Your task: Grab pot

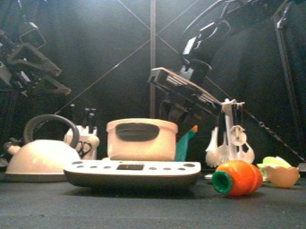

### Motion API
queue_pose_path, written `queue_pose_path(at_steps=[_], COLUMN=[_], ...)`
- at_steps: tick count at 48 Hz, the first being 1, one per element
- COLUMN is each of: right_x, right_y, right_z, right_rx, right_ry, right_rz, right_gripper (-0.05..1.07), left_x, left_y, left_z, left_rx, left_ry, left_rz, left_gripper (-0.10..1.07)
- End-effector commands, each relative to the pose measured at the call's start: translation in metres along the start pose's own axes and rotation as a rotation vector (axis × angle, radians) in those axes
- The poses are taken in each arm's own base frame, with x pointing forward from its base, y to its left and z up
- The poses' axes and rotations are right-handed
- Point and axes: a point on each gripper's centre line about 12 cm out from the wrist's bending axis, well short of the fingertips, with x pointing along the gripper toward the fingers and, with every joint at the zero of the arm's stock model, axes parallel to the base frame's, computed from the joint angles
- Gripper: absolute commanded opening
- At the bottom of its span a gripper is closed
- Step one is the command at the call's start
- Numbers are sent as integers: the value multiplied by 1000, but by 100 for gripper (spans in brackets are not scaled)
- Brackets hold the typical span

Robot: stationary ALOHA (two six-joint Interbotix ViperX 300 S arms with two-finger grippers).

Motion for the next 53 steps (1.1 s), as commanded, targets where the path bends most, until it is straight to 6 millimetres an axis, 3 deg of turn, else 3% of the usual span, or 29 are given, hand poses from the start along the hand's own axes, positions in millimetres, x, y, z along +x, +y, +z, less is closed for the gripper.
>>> queue_pose_path(at_steps=[1, 10, 18, 53], right_x=[-22, -30, -50, -54], right_y=[12, 16, 20, 6], right_z=[13, 18, 27, 19], right_rx=[12, 10, 9, -13], right_ry=[-36, -54, -89, -87], right_rz=[60, 82, 123, 107], right_gripper=[55, 48, 41, 39], left_x=[2, 2, 3, 2], left_y=[0, 0, 1, 4], left_z=[5, 6, 9, 10], left_rx=[-5, -11, -21, -75], left_ry=[-12, -17, -25, -39], left_rz=[-1, 3, 6, 30], left_gripper=[92, 92, 92, 92])
